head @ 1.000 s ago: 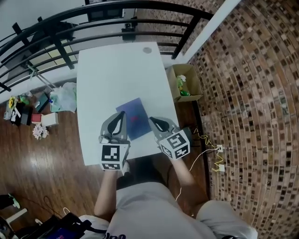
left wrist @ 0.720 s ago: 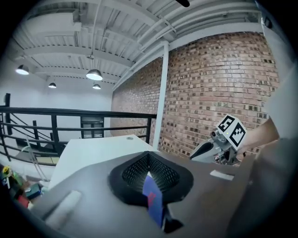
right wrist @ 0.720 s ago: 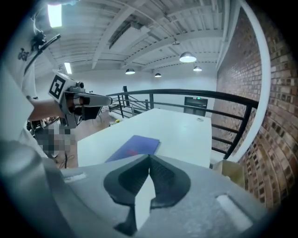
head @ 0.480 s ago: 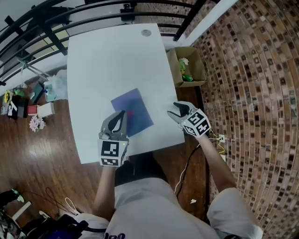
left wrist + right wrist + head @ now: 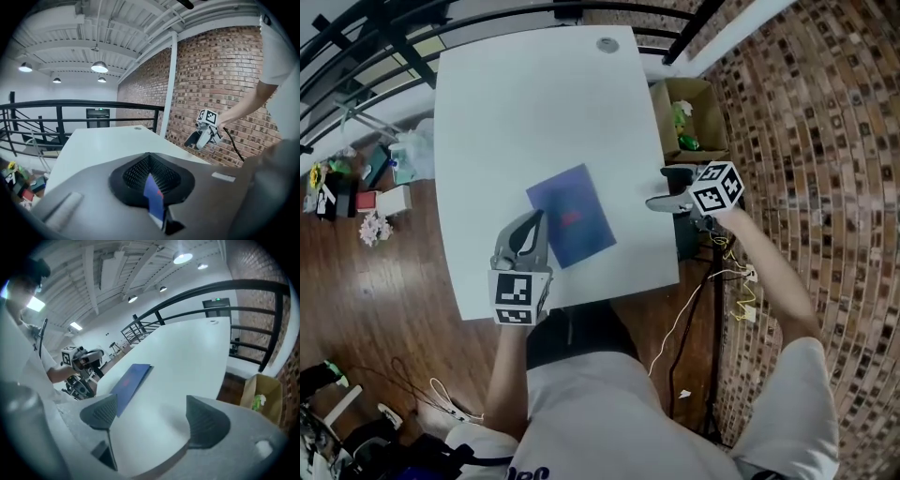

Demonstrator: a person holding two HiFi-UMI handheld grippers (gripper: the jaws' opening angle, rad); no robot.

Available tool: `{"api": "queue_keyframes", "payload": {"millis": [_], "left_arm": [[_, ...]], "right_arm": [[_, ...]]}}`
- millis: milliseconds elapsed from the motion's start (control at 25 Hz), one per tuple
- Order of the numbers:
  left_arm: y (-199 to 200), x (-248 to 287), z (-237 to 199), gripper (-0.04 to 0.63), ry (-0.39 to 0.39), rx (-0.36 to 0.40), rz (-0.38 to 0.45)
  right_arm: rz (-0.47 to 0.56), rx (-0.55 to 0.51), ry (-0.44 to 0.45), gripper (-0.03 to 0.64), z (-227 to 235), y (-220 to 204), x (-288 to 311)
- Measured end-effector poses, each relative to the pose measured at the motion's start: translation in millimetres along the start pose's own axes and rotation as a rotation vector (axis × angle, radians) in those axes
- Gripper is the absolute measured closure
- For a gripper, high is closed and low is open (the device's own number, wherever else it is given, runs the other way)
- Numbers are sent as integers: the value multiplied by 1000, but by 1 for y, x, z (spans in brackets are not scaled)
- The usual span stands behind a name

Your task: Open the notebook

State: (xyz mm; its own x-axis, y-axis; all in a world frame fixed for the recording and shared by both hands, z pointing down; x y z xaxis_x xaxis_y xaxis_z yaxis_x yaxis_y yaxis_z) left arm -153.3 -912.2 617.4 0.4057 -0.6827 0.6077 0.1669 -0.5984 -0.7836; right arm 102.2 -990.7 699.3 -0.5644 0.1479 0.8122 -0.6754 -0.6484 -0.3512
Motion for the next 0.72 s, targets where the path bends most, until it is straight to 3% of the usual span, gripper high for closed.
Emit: {"api": "queue_keyframes", "payload": {"millis": [400,720], "left_arm": [[-13,5,-10,580,18,-39,-28],[1,-4,-10,580,-10,-120,8]], "right_arm": [[-28,77,325,181,-45,40,57],[-5,145,473,200,-78,50,87]]}}
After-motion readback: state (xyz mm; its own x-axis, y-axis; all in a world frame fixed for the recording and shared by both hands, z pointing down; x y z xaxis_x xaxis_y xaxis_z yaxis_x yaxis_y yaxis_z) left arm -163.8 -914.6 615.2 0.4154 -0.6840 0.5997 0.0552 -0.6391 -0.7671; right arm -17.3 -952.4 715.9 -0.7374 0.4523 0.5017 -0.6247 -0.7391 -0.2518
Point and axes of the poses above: the fingertips, and each gripper's own axes: x forward along the fingers, z to its right, y out of its top, the point moved 2 cm from there along -x, backward along the fingers, and after that the axes turned 13 degrees about -z, right-handed, at the moved point
